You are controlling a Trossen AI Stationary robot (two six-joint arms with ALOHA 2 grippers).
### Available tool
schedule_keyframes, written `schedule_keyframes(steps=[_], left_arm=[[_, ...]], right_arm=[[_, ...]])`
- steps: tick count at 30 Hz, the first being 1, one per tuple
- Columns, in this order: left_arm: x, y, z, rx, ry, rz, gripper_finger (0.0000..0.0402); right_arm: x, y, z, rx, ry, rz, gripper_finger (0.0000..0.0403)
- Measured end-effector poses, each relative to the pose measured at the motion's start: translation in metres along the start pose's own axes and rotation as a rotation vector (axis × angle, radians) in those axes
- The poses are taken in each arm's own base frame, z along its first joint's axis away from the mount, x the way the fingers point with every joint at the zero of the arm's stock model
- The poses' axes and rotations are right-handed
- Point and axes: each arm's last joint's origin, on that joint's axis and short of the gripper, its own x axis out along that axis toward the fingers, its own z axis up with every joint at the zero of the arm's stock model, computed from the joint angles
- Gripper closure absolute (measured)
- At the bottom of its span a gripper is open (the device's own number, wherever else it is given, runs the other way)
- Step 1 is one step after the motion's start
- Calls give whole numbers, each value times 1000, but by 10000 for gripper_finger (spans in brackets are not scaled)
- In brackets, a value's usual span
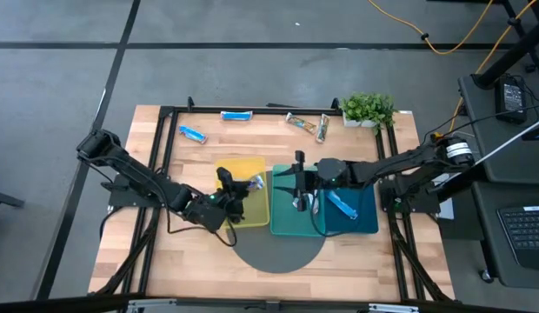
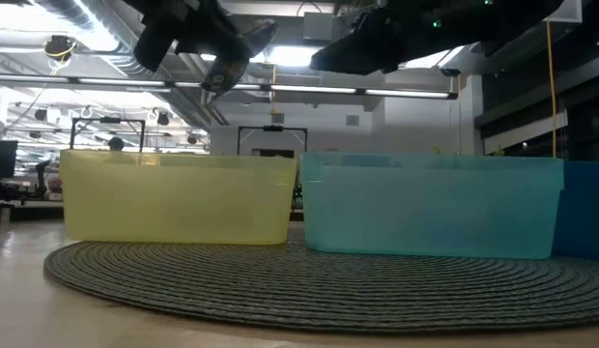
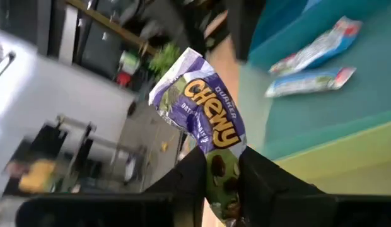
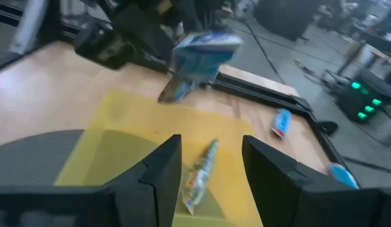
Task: Pick and place Granola Bars by type
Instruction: Put the blue granola bar into the blue bin
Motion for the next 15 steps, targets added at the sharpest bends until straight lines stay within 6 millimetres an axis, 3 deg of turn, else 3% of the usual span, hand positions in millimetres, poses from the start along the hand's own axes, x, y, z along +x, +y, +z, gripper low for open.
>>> schedule_keyframes(steps=[10,15], left_arm=[[0,-7,0,51,-123,-74,336],[0,-7,0,52,-124,-73,336]], right_arm=[[4,-5,-4,19,-13,34,231],[4,-4,-2,20,-42,79,201]])
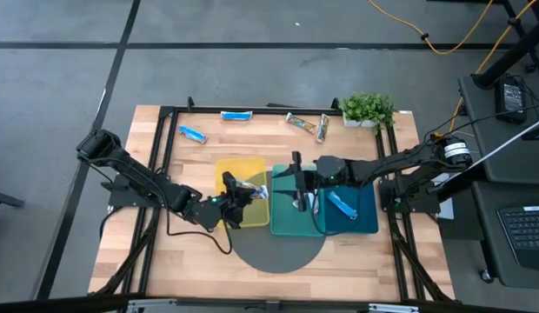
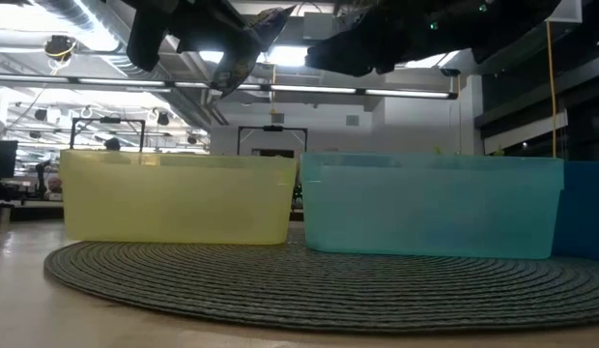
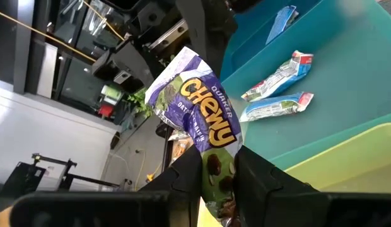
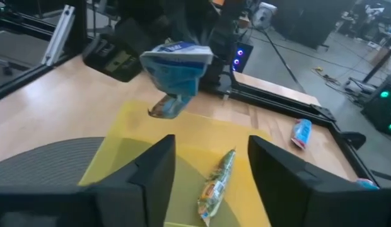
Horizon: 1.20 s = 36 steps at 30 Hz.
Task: Pick and place Granola Bars by type
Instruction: Put the blue granola bar into the blue bin
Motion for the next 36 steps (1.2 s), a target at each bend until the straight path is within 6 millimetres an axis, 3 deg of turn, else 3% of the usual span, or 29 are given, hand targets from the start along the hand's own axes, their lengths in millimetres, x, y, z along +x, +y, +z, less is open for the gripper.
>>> schedule_keyframes(steps=[8,12,23,36], left_arm=[[0,0,1,-12,-17,-6,336],[0,0,2,-15,-39,-35,336],[1,0,2,-16,-54,-59,336],[8,6,4,-72,-104,-83,336]], right_arm=[[3,0,1,5,-36,-8,116],[8,1,-2,5,-60,-9,91],[16,6,1,12,-234,164,94],[16,6,2,29,-258,171,99]])
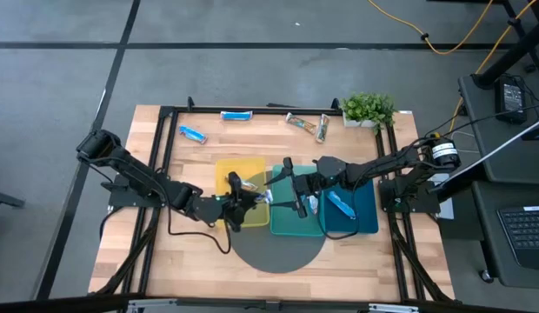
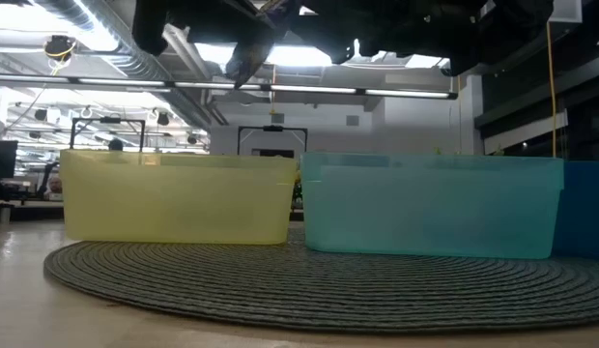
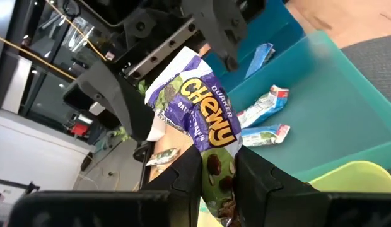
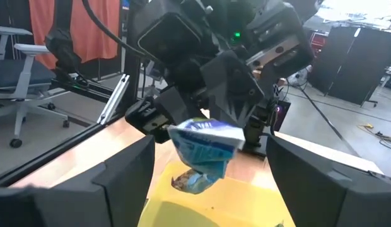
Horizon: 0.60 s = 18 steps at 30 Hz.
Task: Pick and place Granola Bars by type
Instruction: Put the blue granola bar into the blue bin
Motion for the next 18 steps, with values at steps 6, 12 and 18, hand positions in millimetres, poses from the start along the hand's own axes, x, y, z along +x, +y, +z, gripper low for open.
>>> schedule_keyframes(steps=[6,12,18], left_arm=[[5,5,1,-36,-19,25,336],[17,2,2,-15,-64,33,336],[27,-7,1,38,-75,62,336]], right_arm=[[0,1,2,-1,-22,29,99],[0,1,3,-3,-35,28,103],[0,1,3,-3,-33,30,146]])
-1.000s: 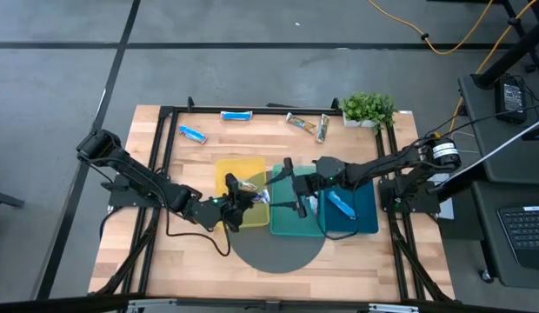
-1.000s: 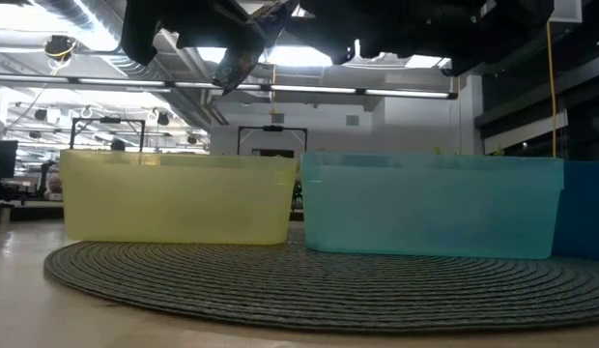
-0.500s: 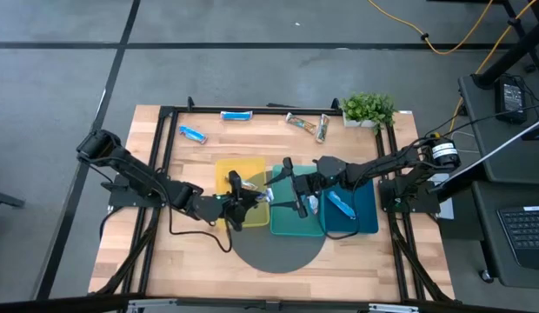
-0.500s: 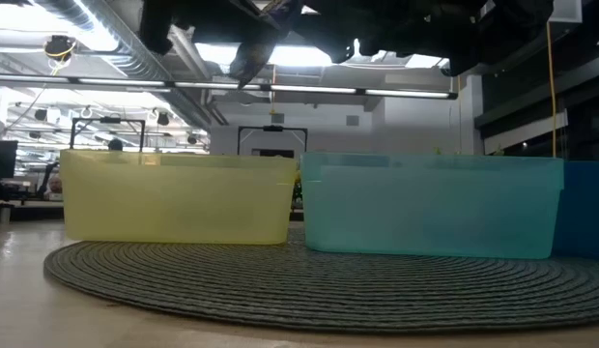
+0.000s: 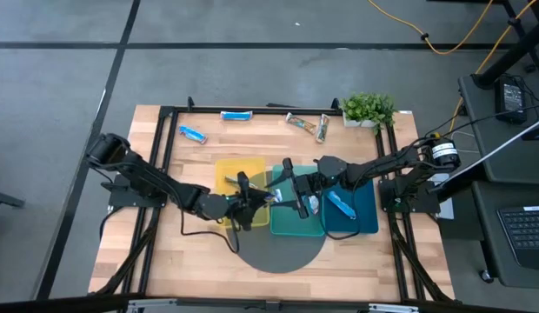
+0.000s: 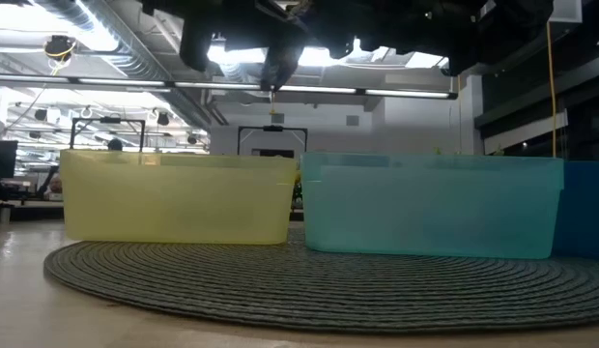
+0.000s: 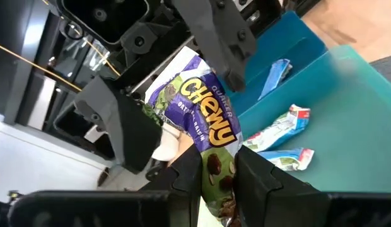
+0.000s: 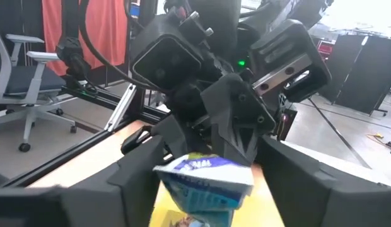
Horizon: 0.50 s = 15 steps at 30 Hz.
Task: Pick and place Granola Bars by type
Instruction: Put the blue granola bar into the blue bin
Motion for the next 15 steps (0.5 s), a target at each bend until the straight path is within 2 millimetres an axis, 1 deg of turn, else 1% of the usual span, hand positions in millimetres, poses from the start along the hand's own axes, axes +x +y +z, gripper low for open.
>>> schedule_keyframes(steps=[7,15], left_arm=[[-1,3,2,-8,9,38,336],[-2,4,1,-11,28,64,336]], right_arm=[[0,0,-1,3,11,3,219],[0,0,-1,0,13,-1,283]])
